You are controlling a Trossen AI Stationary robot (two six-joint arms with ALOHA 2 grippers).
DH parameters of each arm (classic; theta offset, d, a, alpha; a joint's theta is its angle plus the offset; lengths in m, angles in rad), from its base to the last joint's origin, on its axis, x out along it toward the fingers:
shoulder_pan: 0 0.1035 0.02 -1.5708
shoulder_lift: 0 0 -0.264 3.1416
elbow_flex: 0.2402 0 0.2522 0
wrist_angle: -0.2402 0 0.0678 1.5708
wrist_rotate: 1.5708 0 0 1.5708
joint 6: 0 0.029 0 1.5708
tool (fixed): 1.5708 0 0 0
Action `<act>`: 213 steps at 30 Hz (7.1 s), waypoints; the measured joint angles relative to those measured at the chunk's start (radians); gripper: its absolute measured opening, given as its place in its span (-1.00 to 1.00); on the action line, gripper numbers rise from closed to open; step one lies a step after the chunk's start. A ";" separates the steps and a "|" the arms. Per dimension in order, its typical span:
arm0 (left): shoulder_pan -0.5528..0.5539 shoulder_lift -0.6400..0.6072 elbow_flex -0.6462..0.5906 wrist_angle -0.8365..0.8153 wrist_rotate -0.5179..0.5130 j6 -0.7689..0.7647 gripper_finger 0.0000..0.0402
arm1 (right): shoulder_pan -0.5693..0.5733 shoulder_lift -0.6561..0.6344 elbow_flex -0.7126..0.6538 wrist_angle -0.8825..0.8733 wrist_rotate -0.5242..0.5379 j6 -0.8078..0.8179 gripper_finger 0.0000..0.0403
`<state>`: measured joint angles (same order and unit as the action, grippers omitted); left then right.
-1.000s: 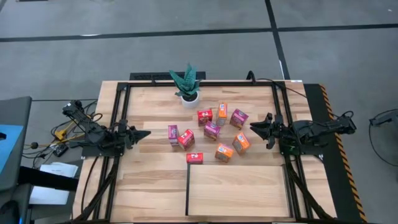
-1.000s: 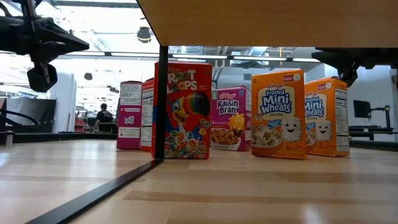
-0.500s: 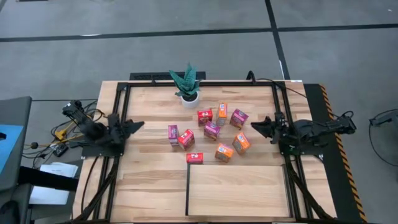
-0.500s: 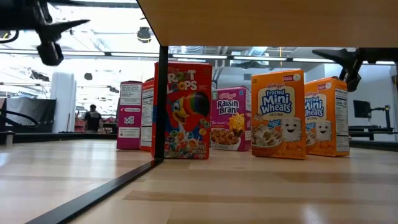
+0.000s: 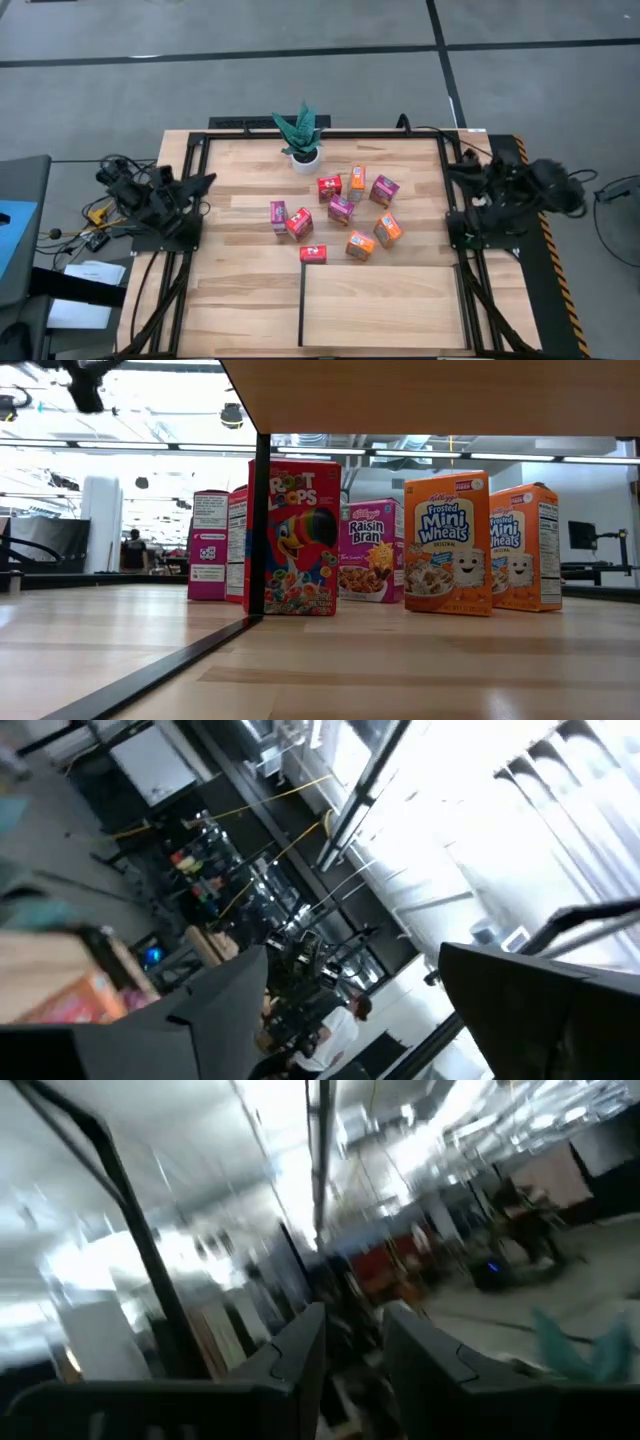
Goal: Stack cereal on shelf
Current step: Put the purple cereal box on the upper left shelf
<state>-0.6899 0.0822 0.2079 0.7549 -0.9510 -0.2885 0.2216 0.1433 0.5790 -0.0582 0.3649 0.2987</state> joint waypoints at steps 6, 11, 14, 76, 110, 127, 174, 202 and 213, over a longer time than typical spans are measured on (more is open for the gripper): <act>0.000 0.139 0.250 -0.222 0.002 0.076 0.45 | -0.001 0.275 0.391 -0.481 0.079 -0.012 -0.36; 0.000 0.248 0.482 -0.497 -0.004 0.087 0.45 | -0.002 0.518 0.631 -0.802 0.213 -0.012 -0.34; 0.000 0.308 0.594 -0.633 -0.004 0.089 0.45 | -0.002 0.638 0.719 -0.946 0.251 -0.012 -0.25; 0.000 0.422 0.702 -1.012 -0.056 -0.143 0.45 | -0.617 1.379 0.548 -0.906 -0.314 -0.205 0.15; 0.000 0.422 0.701 -1.011 -0.058 -0.143 0.45 | -0.311 1.378 1.245 -1.266 -0.296 -0.138 -0.34; 0.000 0.422 0.702 -1.011 -0.058 -0.137 0.45 | 0.161 1.501 1.372 -1.136 -0.282 0.145 -0.34; 0.000 0.422 0.702 -1.069 -0.130 -0.142 0.45 | 0.196 1.874 1.741 -1.375 -0.283 0.007 0.01; 0.000 0.844 0.714 -0.857 0.109 0.003 0.45 | 0.290 1.763 1.774 -1.391 -0.162 0.201 0.15; 0.135 1.116 0.942 -0.968 0.373 -0.009 0.45 | 0.414 1.775 1.774 -1.473 0.089 0.244 0.16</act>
<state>-0.5553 1.1977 1.1497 -0.2128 -0.5777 -0.2974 0.6360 1.9182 2.3527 -1.5316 0.4542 0.5427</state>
